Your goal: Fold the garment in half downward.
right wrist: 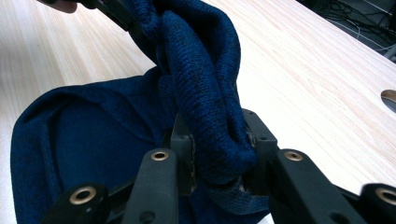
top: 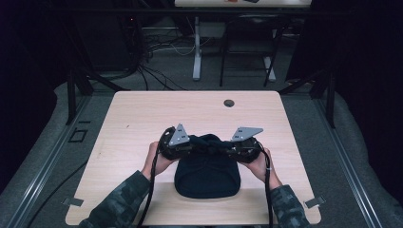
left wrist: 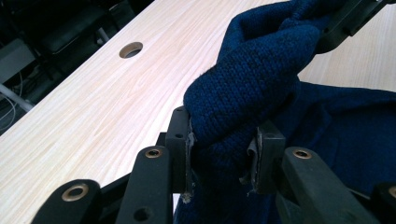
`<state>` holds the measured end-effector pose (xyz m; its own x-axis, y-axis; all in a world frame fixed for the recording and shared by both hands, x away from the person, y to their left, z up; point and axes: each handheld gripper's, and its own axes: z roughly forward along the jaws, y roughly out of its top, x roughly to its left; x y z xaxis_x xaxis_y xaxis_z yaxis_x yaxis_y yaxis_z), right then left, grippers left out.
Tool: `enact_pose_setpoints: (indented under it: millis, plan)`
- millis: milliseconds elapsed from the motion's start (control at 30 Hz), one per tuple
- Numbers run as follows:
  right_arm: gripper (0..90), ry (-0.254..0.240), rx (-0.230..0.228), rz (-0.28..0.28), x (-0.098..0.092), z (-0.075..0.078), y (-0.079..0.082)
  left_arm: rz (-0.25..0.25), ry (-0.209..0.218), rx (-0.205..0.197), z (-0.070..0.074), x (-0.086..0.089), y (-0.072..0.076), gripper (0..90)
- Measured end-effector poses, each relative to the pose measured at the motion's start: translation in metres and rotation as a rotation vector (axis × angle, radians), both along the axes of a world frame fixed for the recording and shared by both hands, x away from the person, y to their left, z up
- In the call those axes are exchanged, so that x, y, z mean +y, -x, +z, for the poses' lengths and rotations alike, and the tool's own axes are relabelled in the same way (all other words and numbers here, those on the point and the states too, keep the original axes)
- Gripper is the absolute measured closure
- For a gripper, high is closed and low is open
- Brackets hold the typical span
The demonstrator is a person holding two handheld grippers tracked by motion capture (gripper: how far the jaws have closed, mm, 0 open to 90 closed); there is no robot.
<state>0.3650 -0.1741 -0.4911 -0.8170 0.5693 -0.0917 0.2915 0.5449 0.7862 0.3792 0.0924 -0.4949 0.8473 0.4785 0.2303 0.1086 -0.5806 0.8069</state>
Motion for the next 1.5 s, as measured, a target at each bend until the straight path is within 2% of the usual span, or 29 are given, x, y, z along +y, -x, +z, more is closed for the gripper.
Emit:
enact_pose_setpoints:
  millis: [100, 267, 600, 867, 1233, 1367, 1500]
  plan:
    - [70.6, 0.005, 0.002, 0.0, -0.001, -0.001, 0.003, -0.004, -0.003, 0.007, -0.002, 0.0, 0.002, 66.2]
    - [70.8, 0.021, 0.005, 0.01, 0.001, -0.008, 0.006, -0.002, -0.005, 0.052, -0.01, 0.0, 0.004, 64.4]
    - [70.6, 0.031, 0.025, 0.025, 0.0, -0.015, 0.014, -0.031, -0.01, 0.084, -0.018, 0.002, 0.015, 63.6]
    - [70.3, 0.091, 0.049, 0.056, 0.0, -0.026, 0.027, -0.058, -0.035, 0.123, -0.032, 0.0, 0.026, 62.6]
    - [68.8, 0.087, 0.089, 0.056, 0.0, -0.044, 0.039, -0.077, -0.033, 0.18, -0.052, 0.002, 0.036, 62.0]
    - [67.9, 0.106, 0.109, 0.063, 0.0, -0.052, 0.042, -0.085, -0.061, 0.206, -0.06, 0.002, 0.04, 61.5]
    - [67.7, 0.108, 0.115, 0.064, 0.0, -0.058, 0.044, -0.085, -0.059, 0.222, -0.066, 0.002, 0.042, 61.1]
